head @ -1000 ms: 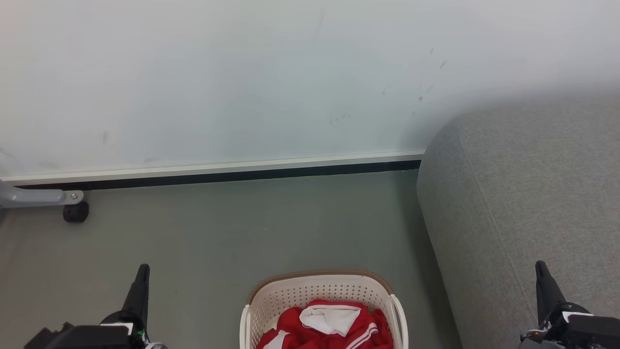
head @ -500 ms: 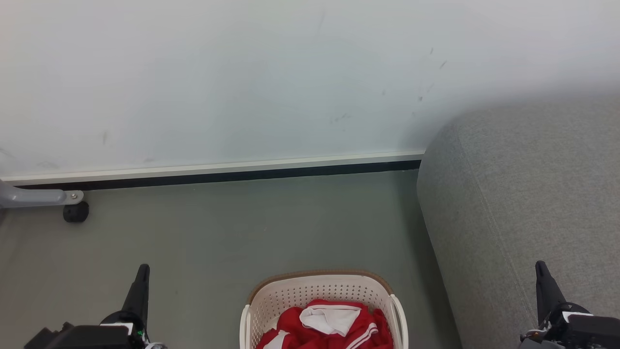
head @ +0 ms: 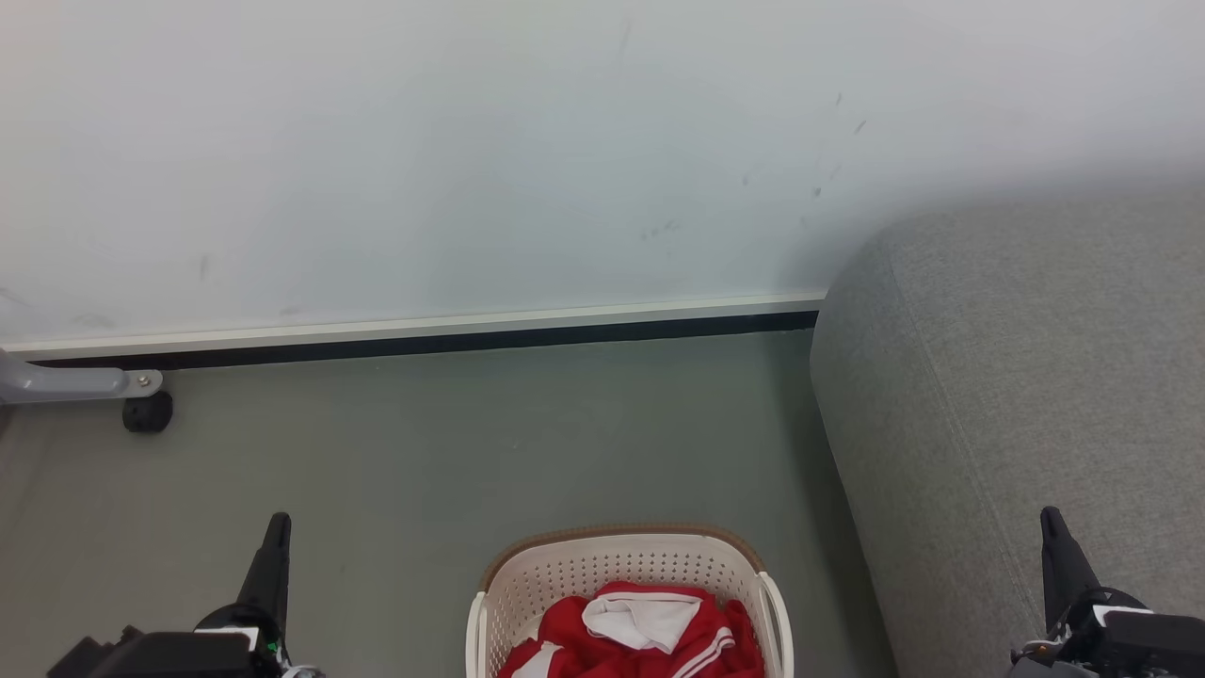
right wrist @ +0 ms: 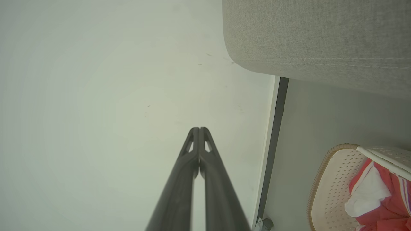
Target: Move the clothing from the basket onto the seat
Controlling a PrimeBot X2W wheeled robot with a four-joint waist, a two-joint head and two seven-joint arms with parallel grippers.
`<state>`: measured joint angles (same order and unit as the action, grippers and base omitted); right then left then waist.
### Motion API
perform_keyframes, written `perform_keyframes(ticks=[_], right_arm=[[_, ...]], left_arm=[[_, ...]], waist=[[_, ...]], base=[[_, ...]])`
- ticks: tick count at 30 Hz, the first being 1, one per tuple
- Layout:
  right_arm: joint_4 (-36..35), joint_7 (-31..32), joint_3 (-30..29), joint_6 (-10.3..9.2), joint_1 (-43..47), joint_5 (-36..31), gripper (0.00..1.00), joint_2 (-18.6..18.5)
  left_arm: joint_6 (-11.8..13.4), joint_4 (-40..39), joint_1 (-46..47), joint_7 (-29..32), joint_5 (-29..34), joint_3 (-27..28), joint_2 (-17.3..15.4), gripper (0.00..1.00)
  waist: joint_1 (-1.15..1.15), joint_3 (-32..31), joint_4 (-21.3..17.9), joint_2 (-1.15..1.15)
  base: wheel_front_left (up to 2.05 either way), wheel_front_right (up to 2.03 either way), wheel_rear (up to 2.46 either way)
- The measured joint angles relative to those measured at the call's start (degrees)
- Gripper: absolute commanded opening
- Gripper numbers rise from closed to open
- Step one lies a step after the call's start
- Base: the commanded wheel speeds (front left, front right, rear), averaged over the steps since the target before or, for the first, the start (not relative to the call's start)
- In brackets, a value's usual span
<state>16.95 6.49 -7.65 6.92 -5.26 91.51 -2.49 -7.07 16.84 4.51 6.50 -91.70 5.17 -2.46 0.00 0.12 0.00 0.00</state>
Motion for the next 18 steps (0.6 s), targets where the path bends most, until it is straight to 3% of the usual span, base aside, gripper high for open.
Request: perform_keyframes(ticks=[13, 14, 15, 16, 18], right_arm=[[0.0, 0.0, 0.0, 0.0, 0.0, 0.0, 0.0, 0.0], [0.15, 0.0, 0.02, -0.01, 0.03, -0.01, 1.0, 0.03], [0.56, 0.0, 0.05, -0.03, 0.2, -0.02, 0.0, 0.12], [1.12, 0.0, 0.1, -0.05, 0.58, -0.02, 1.0, 0.27], [2.47, 0.0, 0.21, -0.11, 1.66, -0.02, 1.0, 0.73]], left_arm=[[0.0, 0.0, 0.0, 0.0, 0.0, 0.0, 0.0, 0.0], [0.01, 0.12, -0.04, 0.0, 0.0, -0.03, 0.02, 1.0], [0.03, 0.53, -0.27, 0.0, 0.0, -0.09, 0.07, 0.0], [0.03, 1.14, -0.69, 0.0, 0.0, -0.13, 0.2, 1.0], [0.07, 2.36, -1.82, 0.0, 0.0, -0.24, 0.51, 1.0]], waist=[[0.0, 0.0, 0.0, 0.0], [0.0, 0.0, 0.0, 0.0], [0.0, 0.0, 0.0, 0.0], [0.0, 0.0, 0.0, 0.0], [0.0, 0.01, -0.01, 0.0]], base=[[0.0, 0.0, 0.0], [0.0, 0.0, 0.0], [0.0, 0.0, 0.0], [0.0, 0.0, 0.0], [0.0, 0.0, 0.0]])
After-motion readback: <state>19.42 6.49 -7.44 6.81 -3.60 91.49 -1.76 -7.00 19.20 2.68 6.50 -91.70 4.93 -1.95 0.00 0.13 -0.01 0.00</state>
